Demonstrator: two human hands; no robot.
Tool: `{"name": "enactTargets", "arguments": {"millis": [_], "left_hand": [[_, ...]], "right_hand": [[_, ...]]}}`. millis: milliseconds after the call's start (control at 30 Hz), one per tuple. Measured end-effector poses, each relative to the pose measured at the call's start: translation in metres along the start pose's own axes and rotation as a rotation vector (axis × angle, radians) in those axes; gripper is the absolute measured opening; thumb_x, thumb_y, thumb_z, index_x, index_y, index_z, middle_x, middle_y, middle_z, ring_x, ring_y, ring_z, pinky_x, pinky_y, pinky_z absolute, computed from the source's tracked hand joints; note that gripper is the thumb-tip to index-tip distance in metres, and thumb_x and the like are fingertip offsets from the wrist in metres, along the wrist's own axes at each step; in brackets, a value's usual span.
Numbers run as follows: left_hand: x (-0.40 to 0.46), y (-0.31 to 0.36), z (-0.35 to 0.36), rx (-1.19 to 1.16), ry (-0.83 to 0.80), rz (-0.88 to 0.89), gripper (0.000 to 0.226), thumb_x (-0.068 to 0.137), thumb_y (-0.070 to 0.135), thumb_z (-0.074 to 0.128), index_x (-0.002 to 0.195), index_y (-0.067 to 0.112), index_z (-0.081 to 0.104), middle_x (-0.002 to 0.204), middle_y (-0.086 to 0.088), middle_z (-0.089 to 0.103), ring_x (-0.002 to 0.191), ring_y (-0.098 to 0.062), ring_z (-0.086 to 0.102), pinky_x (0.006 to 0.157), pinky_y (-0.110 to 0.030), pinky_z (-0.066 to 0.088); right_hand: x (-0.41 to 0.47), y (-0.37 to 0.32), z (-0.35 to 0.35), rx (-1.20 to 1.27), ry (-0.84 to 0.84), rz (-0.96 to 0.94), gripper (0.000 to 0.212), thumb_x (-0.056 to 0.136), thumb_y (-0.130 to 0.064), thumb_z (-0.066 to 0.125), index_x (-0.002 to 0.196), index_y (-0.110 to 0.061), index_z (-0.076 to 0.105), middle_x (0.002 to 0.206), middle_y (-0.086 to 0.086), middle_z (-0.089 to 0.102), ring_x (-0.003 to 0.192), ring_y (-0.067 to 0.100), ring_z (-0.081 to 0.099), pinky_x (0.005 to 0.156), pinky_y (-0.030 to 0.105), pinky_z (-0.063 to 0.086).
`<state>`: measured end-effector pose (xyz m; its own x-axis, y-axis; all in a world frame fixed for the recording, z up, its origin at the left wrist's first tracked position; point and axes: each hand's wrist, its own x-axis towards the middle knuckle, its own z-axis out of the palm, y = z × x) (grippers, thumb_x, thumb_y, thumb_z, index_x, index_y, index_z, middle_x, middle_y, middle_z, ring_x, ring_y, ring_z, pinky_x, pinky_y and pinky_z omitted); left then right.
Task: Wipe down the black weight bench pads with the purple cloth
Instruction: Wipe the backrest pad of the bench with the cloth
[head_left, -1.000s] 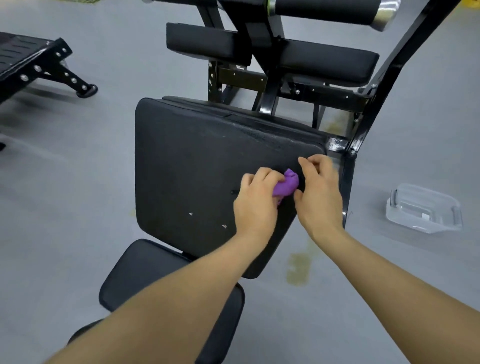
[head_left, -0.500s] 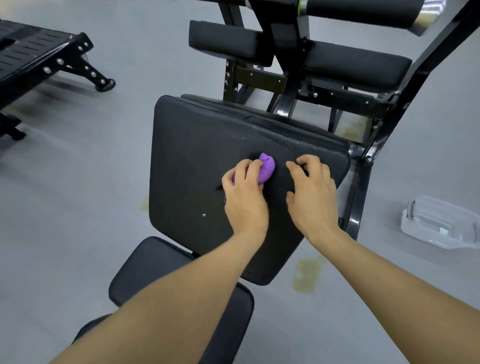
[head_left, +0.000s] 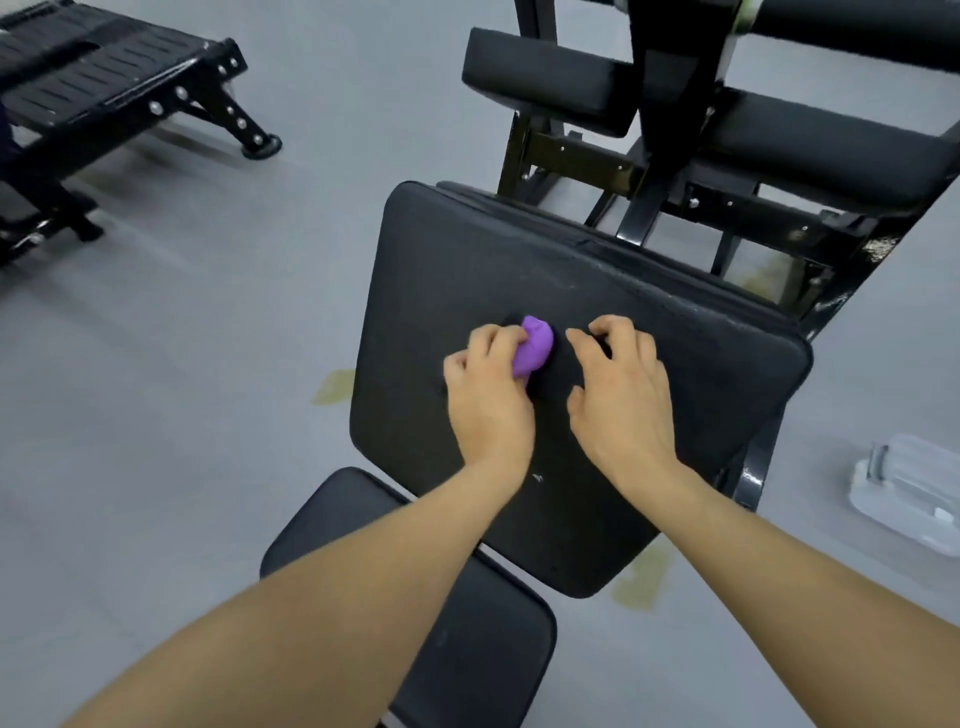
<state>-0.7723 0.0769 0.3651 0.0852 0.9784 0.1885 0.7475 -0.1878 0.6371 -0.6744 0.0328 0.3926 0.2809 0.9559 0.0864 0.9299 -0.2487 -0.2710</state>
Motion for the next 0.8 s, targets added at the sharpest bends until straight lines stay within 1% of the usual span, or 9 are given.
{"name": "enactTargets", "arguments": {"millis": [67,167,300,367,433,500,600,667,800], "left_hand": [[-0.005,-0.005,-0.001,0.009,-0.06,0.092,0.036,0.086,0.01,0.057,0.119,0.026,0.056,0.126,0.011,0.049,0.107,-0.019,0.041,0.067,-0.026,0.04],[0.009,-0.019,-0.009,-0.02,-0.077,0.102,0.038,0.085,0.009,0.056,0.118,0.027,0.055,0.125,0.013,0.048,0.109,-0.017,0.039,0.064,-0.031,0.045],[0.053,-0.069,-0.021,-0.034,0.058,-0.129,0.043,0.084,0.001,0.048,0.118,0.025,0.055,0.127,0.008,0.048,0.107,-0.024,0.044,0.072,-0.028,0.037],[0.073,-0.091,-0.027,-0.07,0.126,-0.318,0.042,0.084,0.002,0.045,0.119,0.023,0.054,0.127,0.002,0.048,0.107,-0.03,0.048,0.075,-0.028,0.036],[0.08,-0.098,-0.027,-0.065,0.143,-0.424,0.042,0.086,0.003,0.045,0.122,0.022,0.052,0.128,0.0,0.046,0.106,-0.032,0.05,0.077,-0.028,0.035],[0.071,-0.09,-0.024,-0.055,0.124,-0.4,0.042,0.085,0.003,0.046,0.121,0.021,0.053,0.128,0.0,0.046,0.104,-0.032,0.05,0.079,-0.028,0.035],[0.035,-0.069,-0.019,-0.088,0.048,-0.224,0.043,0.082,0.0,0.048,0.117,0.022,0.056,0.128,0.008,0.048,0.1,-0.022,0.046,0.074,-0.019,0.03],[0.012,-0.061,-0.015,-0.089,-0.018,-0.106,0.041,0.082,0.001,0.049,0.116,0.022,0.058,0.126,0.012,0.05,0.1,-0.019,0.043,0.073,-0.018,0.03],[0.023,-0.081,-0.021,-0.153,-0.023,-0.072,0.041,0.082,-0.001,0.048,0.114,0.023,0.059,0.122,0.012,0.051,0.098,-0.012,0.042,0.074,-0.019,0.034]], "right_hand": [[0.004,-0.006,0.001,-0.013,-0.009,-0.008,0.054,0.086,-0.01,0.057,0.138,-0.017,0.042,0.138,0.005,0.035,0.125,0.024,0.035,0.098,0.034,0.035],[0.012,-0.017,0.007,-0.045,-0.013,-0.035,0.054,0.085,-0.011,0.058,0.137,-0.017,0.042,0.136,0.005,0.035,0.123,0.025,0.035,0.096,0.035,0.036],[0.018,-0.029,0.02,-0.078,-0.016,-0.059,0.057,0.085,-0.012,0.059,0.138,-0.018,0.041,0.138,0.005,0.034,0.126,0.026,0.032,0.103,0.038,0.032],[0.019,-0.033,0.026,-0.072,0.008,-0.079,0.054,0.085,-0.012,0.059,0.136,-0.018,0.044,0.137,0.005,0.035,0.127,0.027,0.032,0.105,0.04,0.028],[0.019,-0.033,0.03,-0.059,0.028,-0.085,0.051,0.085,-0.01,0.059,0.134,-0.017,0.046,0.136,0.005,0.036,0.127,0.028,0.032,0.105,0.04,0.027],[0.018,-0.032,0.033,-0.066,0.036,-0.091,0.051,0.083,-0.009,0.06,0.132,-0.016,0.048,0.135,0.005,0.038,0.126,0.028,0.033,0.105,0.041,0.028],[0.018,-0.037,0.037,-0.075,0.048,-0.106,0.053,0.078,-0.007,0.063,0.129,-0.015,0.051,0.133,0.007,0.042,0.123,0.03,0.037,0.102,0.043,0.031],[0.018,-0.046,0.042,-0.08,0.059,-0.13,0.051,0.075,-0.004,0.065,0.125,-0.013,0.055,0.129,0.009,0.047,0.118,0.032,0.043,0.098,0.044,0.036],[0.02,-0.054,0.056,-0.13,0.101,-0.14,0.053,0.069,-0.001,0.067,0.12,-0.013,0.058,0.125,0.01,0.051,0.112,0.034,0.047,0.092,0.047,0.039]]}}
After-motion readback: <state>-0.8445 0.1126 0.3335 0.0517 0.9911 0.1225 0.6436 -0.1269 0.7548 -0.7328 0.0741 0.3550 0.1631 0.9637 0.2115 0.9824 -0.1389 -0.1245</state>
